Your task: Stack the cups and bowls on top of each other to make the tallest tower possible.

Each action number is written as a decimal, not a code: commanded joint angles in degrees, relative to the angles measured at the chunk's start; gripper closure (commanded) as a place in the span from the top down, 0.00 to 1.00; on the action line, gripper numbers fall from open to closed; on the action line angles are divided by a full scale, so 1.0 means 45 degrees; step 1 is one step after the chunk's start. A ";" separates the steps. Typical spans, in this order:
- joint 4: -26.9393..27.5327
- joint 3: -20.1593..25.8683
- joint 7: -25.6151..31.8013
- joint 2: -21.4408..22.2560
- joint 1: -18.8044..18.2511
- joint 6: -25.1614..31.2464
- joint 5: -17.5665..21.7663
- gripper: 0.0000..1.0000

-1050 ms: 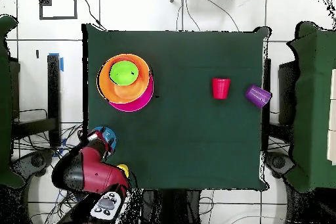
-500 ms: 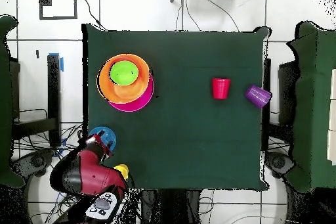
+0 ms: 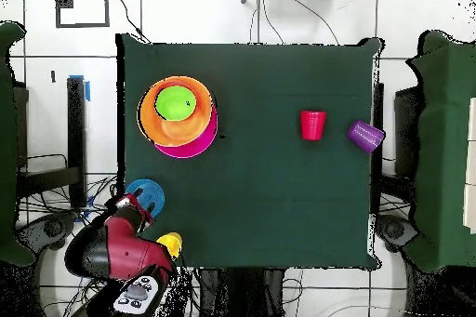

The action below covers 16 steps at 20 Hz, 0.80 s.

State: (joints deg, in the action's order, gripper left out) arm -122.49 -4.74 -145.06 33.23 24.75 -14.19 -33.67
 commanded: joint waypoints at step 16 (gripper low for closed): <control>-0.0255 0.0058 -0.2442 -0.0009 0.1147 0.0843 -0.1186 1.00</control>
State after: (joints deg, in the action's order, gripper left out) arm -122.54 -6.69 -145.06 33.27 29.67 -14.18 -35.90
